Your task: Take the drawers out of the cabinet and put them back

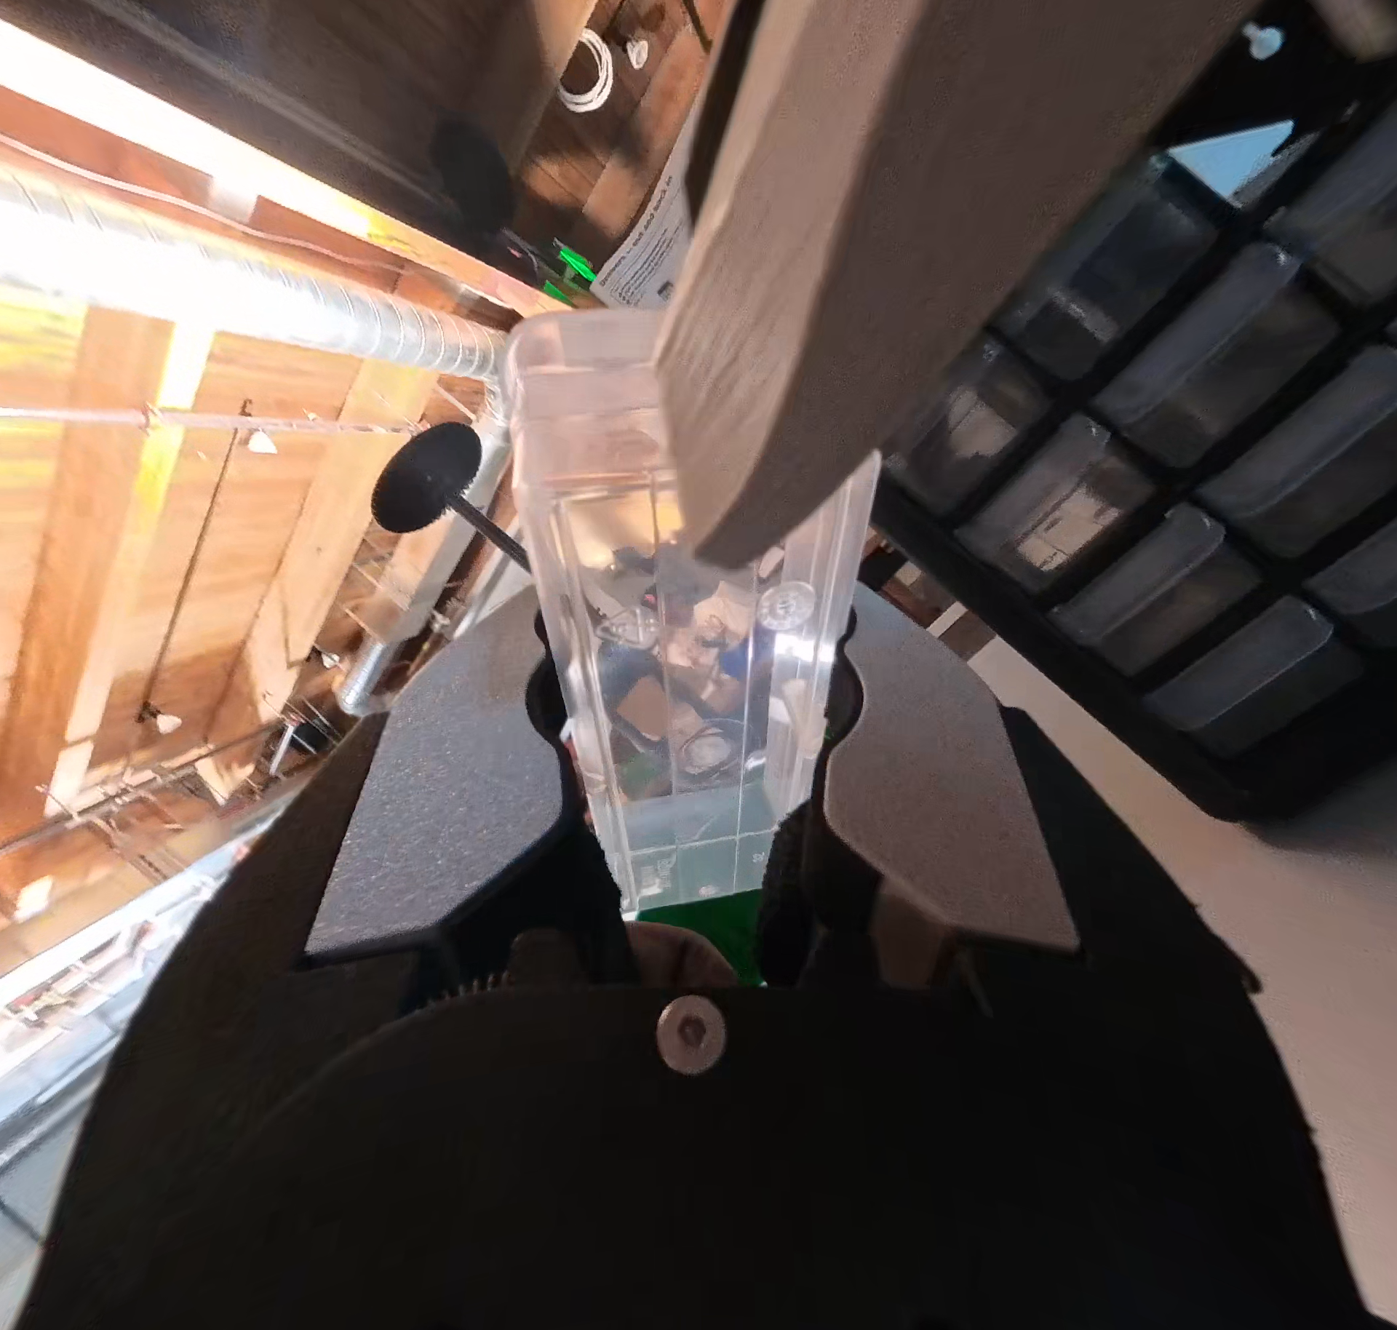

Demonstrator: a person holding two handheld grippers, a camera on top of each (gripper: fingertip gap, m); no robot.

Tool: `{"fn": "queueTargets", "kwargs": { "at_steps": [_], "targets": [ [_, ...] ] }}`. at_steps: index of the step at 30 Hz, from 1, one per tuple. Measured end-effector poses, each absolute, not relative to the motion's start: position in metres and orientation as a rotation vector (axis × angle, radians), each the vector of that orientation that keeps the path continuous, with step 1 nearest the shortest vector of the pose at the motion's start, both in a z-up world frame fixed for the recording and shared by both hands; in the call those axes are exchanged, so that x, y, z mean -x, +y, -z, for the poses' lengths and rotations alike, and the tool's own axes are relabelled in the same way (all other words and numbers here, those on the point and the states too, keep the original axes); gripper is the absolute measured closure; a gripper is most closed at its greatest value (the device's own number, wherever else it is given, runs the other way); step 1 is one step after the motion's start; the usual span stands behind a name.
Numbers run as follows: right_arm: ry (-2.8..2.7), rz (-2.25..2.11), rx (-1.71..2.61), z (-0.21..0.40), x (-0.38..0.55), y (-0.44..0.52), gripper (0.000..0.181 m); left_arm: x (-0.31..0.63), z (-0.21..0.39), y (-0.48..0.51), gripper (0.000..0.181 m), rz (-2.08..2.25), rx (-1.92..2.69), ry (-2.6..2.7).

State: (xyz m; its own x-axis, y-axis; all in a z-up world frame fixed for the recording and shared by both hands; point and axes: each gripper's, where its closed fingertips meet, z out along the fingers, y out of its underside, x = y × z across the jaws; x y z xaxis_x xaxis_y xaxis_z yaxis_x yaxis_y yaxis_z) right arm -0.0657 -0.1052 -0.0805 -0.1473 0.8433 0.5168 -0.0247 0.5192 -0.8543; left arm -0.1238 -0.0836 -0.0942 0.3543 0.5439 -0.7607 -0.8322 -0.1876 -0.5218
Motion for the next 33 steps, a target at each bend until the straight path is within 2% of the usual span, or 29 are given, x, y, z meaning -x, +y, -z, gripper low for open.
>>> {"fn": "queueTargets", "kwargs": {
  "at_steps": [8, 13, 17, 21, 22, 27, 31, 33],
  "targets": [
    [-1.658, -0.74, 0.654, 0.095, 0.077, -0.104, 0.133, 0.108, 0.095, -0.081, 0.114, -1.39, 1.11, 0.44],
    [-1.679, -0.692, 0.599, 0.097, 0.073, -0.104, 0.136, 0.1, 0.096, -0.08, 0.113, -1.375, 1.074, 0.475],
    [-1.583, -0.6, 0.496, 0.086, 0.059, -0.1, 0.136, 0.079, 0.088, -0.085, 0.106, -1.064, 1.039, 0.485],
    [-1.393, -0.486, 0.423, 0.048, 0.027, -0.078, 0.136, 0.084, 0.047, -0.122, 0.103, -0.668, 0.886, 0.289],
    [-1.342, -0.462, 0.413, 0.036, 0.016, -0.07, 0.136, 0.096, 0.037, -0.129, 0.106, -0.573, 0.868, 0.194],
    [-1.169, -0.158, 0.423, 0.007, -0.039, -0.016, 0.136, 0.141, 0.011, -0.094, 0.146, -0.106, 1.042, 0.007],
    [-1.153, 0.259, 0.455, 0.022, -0.067, 0.017, 0.136, 0.133, 0.008, -0.018, 0.179, -0.055, 1.433, 0.203],
    [-1.183, 0.388, 0.499, 0.034, -0.072, 0.023, 0.136, 0.114, 0.012, 0.017, 0.181, -0.065, 1.618, 0.343]
  ]
}}
